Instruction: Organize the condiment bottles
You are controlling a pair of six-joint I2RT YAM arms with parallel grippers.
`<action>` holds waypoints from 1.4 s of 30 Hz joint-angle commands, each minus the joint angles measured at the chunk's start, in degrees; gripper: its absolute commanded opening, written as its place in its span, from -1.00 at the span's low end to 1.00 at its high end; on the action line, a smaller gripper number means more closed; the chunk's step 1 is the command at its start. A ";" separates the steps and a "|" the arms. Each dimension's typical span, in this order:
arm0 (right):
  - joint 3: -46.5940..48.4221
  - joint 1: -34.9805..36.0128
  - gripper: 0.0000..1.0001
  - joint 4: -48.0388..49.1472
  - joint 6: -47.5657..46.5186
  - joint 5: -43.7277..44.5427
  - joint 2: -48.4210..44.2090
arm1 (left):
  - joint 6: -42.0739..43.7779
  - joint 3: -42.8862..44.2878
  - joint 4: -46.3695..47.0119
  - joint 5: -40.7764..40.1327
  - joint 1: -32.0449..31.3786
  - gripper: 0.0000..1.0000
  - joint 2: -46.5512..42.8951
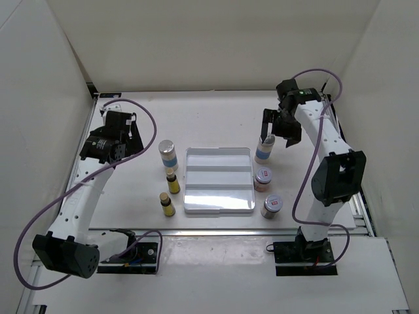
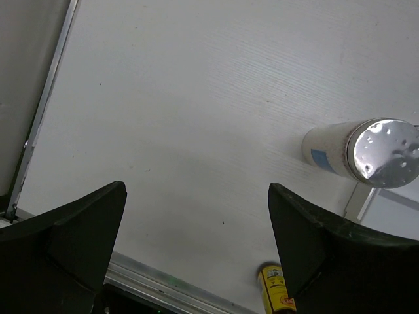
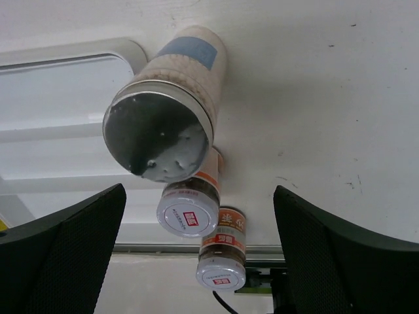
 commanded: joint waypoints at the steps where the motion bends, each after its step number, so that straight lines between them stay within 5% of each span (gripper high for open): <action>1: 4.27 0.92 0.91 -0.13 -1.84 -0.22 1.10 | -0.83 1.56 -0.65 1.69 -0.05 1.00 0.95; 6: 8.75 2.58 0.91 -0.13 -2.37 -0.30 6.29 | 0.50 1.56 -0.65 -0.77 -0.05 1.00 3.06; 13: 11.93 3.64 0.61 -4.25 -2.37 2.16 13.14 | 1.64 1.04 -0.65 -2.70 -0.05 1.00 4.73; 28: 19.39 7.41 -0.79 -4.97 -2.10 11.57 8.32 | 0.50 -1.25 -0.65 -3.23 -0.05 1.00 3.59; 35: 21.59 12.94 -0.99 -1.44 -4.31 -2.13 6.47 | 0.50 -1.25 -0.65 -2.09 -0.05 1.00 4.12; 42: 16.50 18.05 -0.99 -0.21 -4.56 -6.11 6.47 | -1.08 -1.25 -0.65 -2.09 -0.05 1.00 4.12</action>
